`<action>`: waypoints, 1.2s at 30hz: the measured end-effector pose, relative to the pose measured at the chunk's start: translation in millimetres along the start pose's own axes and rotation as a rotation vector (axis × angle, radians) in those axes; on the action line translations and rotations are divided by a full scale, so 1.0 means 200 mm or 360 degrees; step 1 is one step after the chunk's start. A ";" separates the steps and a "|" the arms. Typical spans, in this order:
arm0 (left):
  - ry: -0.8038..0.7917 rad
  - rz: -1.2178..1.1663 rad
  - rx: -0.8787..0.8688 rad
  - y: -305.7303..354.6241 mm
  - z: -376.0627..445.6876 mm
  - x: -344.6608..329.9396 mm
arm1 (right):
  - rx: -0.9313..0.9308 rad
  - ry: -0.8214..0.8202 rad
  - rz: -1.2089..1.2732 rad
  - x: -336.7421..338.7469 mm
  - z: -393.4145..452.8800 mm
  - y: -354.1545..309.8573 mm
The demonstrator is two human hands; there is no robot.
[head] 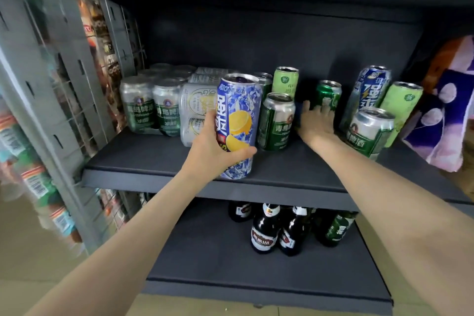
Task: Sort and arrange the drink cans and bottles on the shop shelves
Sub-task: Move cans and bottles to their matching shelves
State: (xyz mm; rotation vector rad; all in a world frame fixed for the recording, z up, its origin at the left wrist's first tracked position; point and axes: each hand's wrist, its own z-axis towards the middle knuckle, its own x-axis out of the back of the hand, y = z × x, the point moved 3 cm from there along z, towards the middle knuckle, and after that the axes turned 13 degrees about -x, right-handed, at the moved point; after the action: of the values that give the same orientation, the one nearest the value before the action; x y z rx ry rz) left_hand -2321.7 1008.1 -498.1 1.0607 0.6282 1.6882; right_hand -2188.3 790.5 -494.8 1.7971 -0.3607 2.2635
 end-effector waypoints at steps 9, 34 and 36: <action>0.0023 0.0022 0.0546 0.18 0.01 0.03 | -0.0303 -0.0669 -0.0025 0.22 -0.22 0.05; 0.0154 -0.0349 0.0073 2.79 0.67 1.48 | 0.0500 -0.1078 0.2080 3.37 -0.86 0.29; 0.0293 -0.0391 -0.0099 3.00 0.81 1.55 | 0.0635 -0.0862 0.2175 3.63 -0.76 0.25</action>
State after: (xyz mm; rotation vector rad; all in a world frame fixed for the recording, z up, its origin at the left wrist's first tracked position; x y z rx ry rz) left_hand -2498.5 1066.9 170.2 0.7558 0.7855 1.5889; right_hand -2504.9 811.2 176.4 2.9248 -1.8081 2.5383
